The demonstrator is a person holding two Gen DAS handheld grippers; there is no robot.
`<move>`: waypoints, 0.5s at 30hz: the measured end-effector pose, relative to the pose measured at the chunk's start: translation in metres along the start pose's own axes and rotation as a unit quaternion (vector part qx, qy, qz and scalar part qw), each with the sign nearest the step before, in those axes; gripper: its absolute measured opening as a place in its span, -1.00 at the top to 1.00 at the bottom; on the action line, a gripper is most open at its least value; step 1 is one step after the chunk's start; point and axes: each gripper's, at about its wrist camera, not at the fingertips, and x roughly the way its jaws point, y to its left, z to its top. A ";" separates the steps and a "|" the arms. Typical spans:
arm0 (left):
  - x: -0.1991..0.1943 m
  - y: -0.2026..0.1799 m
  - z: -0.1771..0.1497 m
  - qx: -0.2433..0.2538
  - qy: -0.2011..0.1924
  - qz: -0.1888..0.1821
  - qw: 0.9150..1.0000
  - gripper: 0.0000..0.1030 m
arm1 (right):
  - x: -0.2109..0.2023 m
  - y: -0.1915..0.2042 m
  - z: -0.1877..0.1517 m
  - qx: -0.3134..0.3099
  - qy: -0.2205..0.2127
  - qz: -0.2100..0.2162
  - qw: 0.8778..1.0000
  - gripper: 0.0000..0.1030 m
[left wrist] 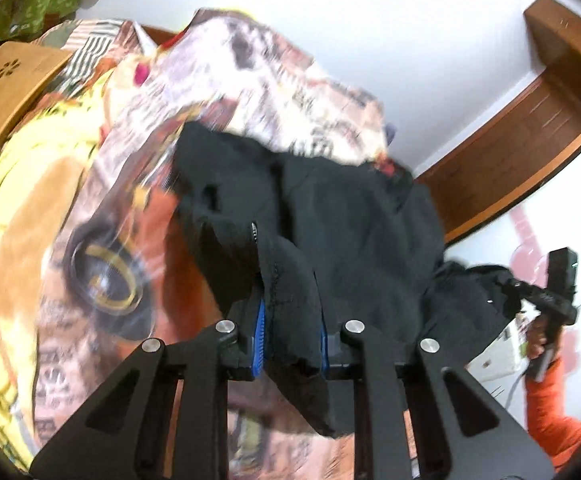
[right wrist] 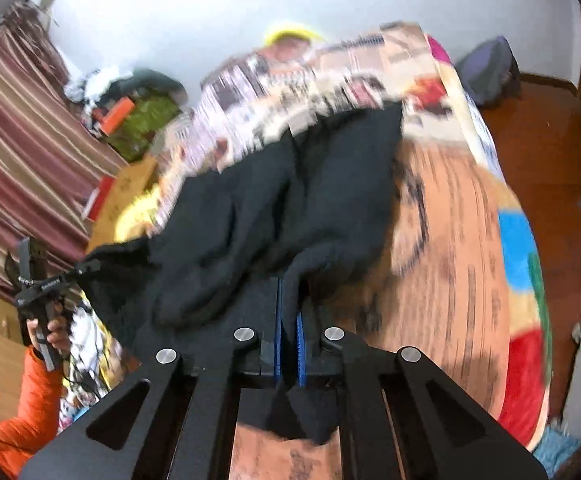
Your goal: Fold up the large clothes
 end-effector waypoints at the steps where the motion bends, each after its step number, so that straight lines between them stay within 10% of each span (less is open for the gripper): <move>1: -0.001 0.000 0.011 -0.007 -0.008 -0.009 1.000 0.63 | 0.003 0.002 0.011 -0.001 -0.004 0.003 1.000 0.91; 15: 0.073 0.090 0.123 -0.081 -0.070 0.077 0.991 0.64 | 0.108 -0.093 0.113 0.108 -0.017 0.003 0.994 0.91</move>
